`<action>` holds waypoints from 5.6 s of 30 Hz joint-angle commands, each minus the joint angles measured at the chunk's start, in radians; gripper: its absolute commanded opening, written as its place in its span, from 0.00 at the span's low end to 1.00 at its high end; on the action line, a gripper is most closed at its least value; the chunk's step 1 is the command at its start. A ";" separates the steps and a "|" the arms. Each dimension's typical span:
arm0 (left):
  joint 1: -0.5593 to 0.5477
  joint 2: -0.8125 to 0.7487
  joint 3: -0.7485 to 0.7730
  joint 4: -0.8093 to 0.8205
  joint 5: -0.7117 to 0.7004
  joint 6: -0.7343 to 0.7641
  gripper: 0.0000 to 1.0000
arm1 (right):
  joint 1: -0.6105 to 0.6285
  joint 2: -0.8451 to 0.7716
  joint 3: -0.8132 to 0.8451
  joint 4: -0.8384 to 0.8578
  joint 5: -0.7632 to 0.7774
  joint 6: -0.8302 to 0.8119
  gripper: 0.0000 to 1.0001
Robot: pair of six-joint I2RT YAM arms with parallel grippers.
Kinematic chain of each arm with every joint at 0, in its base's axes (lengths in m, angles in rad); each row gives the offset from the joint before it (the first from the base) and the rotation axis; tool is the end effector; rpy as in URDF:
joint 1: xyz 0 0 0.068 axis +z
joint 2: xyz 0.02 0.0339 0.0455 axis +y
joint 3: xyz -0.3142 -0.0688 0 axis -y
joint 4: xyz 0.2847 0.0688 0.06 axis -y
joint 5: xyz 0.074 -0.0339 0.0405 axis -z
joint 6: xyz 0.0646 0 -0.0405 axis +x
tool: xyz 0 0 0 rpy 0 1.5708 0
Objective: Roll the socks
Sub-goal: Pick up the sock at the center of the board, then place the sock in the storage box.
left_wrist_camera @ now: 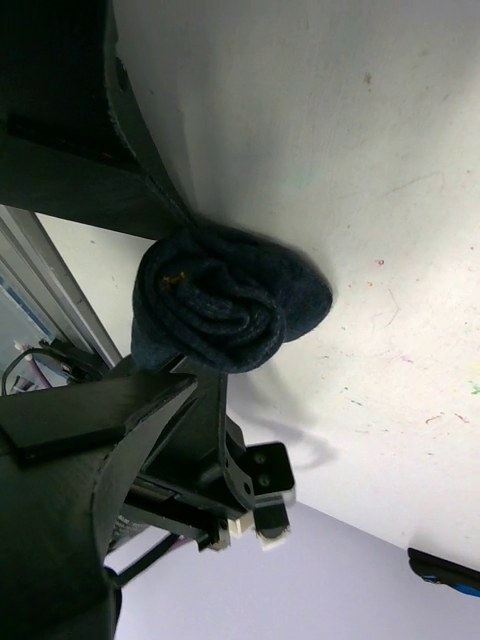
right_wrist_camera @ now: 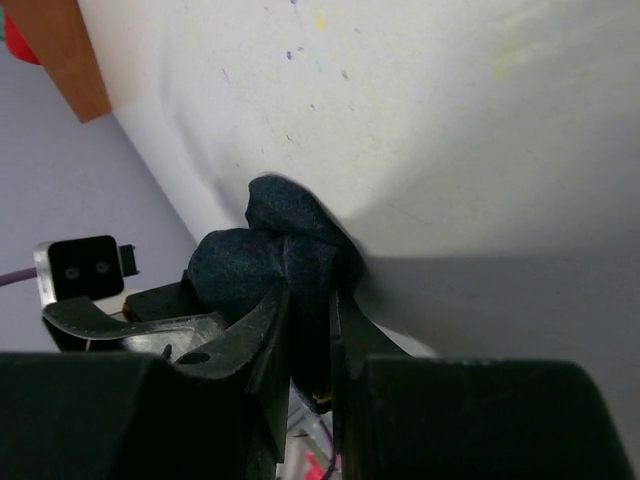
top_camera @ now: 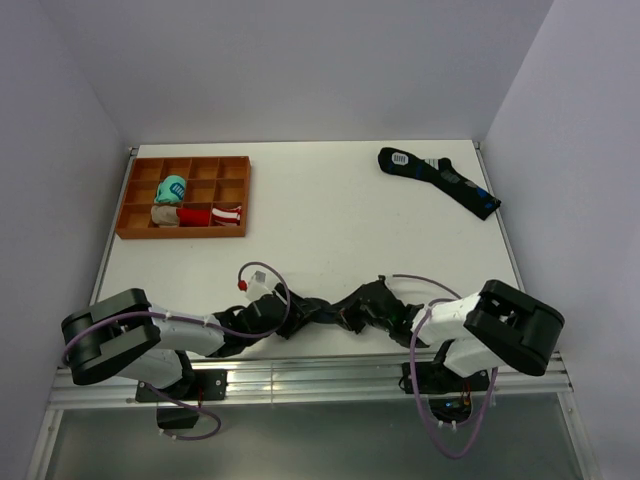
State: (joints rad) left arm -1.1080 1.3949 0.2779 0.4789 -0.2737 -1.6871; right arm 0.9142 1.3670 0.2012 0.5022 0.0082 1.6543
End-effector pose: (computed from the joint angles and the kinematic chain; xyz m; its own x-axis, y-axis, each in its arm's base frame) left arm 0.1286 -0.2187 0.1121 -0.7285 -0.6817 -0.0667 -0.3529 0.4570 -0.8165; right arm 0.1426 0.1842 0.0978 -0.7540 0.6541 0.0607 0.4404 0.4348 0.7855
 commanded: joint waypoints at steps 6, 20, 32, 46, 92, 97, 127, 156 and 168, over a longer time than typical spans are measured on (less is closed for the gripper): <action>-0.019 0.013 -0.045 -0.350 -0.061 -0.008 0.61 | 0.058 0.087 -0.078 0.078 0.044 0.217 0.00; -0.033 0.016 -0.003 -0.476 -0.131 -0.029 0.53 | 0.123 0.261 -0.074 0.288 0.004 0.371 0.00; -0.035 0.059 0.070 -0.602 -0.203 -0.031 0.46 | 0.137 0.261 -0.121 0.360 -0.026 0.407 0.00; -0.035 0.093 0.112 -0.663 -0.231 -0.017 0.00 | 0.144 0.254 -0.123 0.447 -0.077 0.357 0.09; 1.247 -0.168 0.716 -0.721 0.102 0.751 0.00 | -0.393 -0.350 0.440 -0.611 -0.134 -0.938 0.66; 1.376 -0.087 0.748 -0.630 0.163 0.788 0.00 | -0.422 -0.295 0.467 -0.590 -0.158 -1.010 0.66; 1.679 0.365 0.903 -0.428 0.596 0.822 0.00 | -0.475 -0.238 0.409 -0.475 -0.277 -1.084 0.67; 1.686 0.513 0.959 -0.695 0.380 0.808 0.00 | -0.475 -0.174 0.417 -0.462 -0.347 -1.084 0.67; 1.620 0.481 0.929 -0.707 0.139 0.689 0.00 | -0.474 -0.174 0.417 -0.465 -0.355 -1.090 0.67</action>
State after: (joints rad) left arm 0.5030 1.8935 1.2297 -0.1715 0.0265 -0.9123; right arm 0.4450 1.1870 0.6147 0.0006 -0.3351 0.5819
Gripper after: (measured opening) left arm 0.342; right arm 0.670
